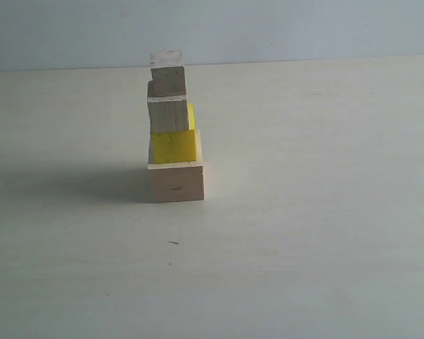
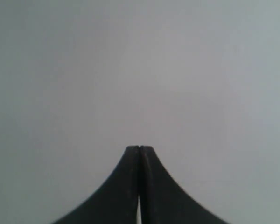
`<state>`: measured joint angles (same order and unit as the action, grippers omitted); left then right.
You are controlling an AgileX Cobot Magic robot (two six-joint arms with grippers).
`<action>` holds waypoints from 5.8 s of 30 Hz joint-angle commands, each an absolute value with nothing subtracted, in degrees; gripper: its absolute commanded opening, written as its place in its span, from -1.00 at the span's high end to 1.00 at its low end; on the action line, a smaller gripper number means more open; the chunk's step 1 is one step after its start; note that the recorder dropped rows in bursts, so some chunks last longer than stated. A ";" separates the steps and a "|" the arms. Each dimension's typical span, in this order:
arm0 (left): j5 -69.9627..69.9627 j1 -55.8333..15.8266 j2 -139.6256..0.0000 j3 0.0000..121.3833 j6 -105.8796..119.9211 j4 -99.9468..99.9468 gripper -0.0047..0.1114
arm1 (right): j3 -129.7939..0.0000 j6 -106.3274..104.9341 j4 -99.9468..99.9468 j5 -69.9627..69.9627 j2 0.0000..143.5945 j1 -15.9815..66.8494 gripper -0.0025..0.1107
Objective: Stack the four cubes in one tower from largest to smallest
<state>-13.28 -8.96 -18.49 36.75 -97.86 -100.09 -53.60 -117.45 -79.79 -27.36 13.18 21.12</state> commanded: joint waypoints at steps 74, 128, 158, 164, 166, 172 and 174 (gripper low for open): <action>-14.48 -7.87 -6.02 19.22 -63.27 -77.22 0.92 | -17.58 -99.83 -99.60 9.25 4.58 20.91 0.96; -20.15 5.06 0.00 0.00 -24.80 -5.17 0.92 | -17.58 -99.91 -99.73 9.27 4.58 20.91 0.96; -20.33 2.05 0.00 0.00 -4.61 0.83 0.92 | -17.58 -99.91 -99.73 9.27 4.58 20.91 0.96; -20.33 1.95 0.00 0.00 -4.61 0.83 0.92 | -17.58 -99.91 -99.73 9.27 4.58 20.91 0.96; -20.33 1.95 0.00 0.00 -4.61 0.83 0.92 | -17.58 -99.91 -99.73 9.27 4.58 20.91 0.96; -20.33 1.95 0.00 0.00 -4.61 0.83 0.92 | -17.58 -99.80 -99.75 9.27 4.58 20.91 0.96; -20.33 1.95 0.00 0.00 -4.61 0.83 0.92 | -17.58 -99.92 -99.75 9.27 4.58 20.91 0.96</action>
<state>-20.99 2.29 -0.23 -0.02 -4.91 0.00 -17.85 -99.81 -99.62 8.91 4.35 21.12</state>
